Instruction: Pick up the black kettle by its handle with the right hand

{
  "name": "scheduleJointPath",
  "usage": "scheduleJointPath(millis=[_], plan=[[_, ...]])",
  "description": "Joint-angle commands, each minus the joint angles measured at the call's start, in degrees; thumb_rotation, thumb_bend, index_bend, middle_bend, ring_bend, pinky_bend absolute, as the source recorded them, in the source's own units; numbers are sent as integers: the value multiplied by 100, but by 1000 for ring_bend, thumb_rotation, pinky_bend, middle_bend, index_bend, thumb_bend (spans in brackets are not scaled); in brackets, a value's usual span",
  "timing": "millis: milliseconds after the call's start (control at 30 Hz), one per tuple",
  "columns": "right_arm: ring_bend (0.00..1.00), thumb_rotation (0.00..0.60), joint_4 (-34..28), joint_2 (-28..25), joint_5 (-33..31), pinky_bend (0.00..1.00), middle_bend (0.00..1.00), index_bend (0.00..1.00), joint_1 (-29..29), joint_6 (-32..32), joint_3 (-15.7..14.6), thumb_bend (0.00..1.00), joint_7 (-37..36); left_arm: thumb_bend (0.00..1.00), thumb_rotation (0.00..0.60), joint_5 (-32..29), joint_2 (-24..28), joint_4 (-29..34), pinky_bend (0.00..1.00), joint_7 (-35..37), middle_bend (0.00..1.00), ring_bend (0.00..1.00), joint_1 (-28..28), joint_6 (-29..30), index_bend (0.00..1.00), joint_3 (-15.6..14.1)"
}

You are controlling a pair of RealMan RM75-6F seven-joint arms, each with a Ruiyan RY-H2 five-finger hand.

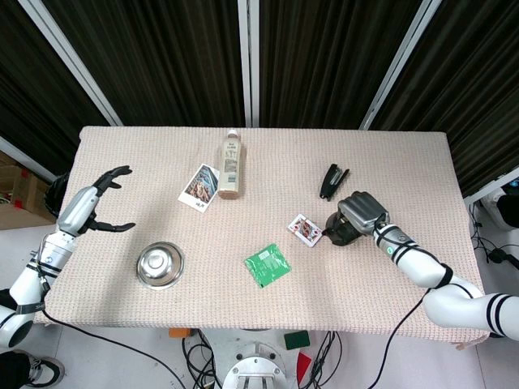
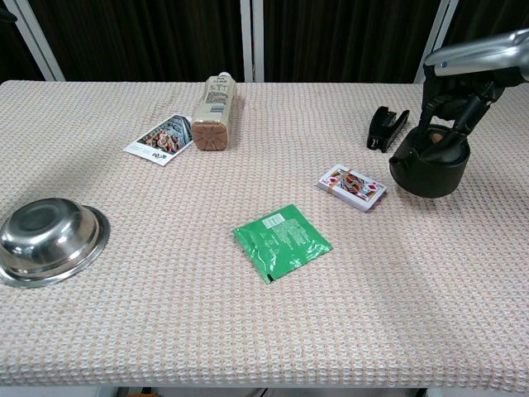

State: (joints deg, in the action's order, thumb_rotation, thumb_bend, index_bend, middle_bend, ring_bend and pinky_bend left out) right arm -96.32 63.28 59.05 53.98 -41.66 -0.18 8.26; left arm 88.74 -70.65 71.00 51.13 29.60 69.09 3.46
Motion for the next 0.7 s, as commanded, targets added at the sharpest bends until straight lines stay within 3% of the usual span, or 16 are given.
scheduleJointPath(millis=[33,333,533,700], plan=[[1000,451,44,125,410,371,1000,1000,-302,-514,112,28,21,51,600,0,-5,8,255,-14,117,79,5,-9,84,-1],[1000,452,263,316,1183,526,1000,1000,-783,-1328,319,26,-393,51,600,-6,-58,-8,255,-79,117,79,34,-78,84,-15],[1000,452,361,296,1441,547,1000,1000,-903,-1350,358,44,-557,49,600,-20,-92,-34,255,-123,117,79,47,-101,85,-10],[1000,452,420,300,1566,548,1000,1000,-963,-1302,395,144,-657,49,600,-10,-113,-50,255,-119,117,79,60,-131,84,-25]])
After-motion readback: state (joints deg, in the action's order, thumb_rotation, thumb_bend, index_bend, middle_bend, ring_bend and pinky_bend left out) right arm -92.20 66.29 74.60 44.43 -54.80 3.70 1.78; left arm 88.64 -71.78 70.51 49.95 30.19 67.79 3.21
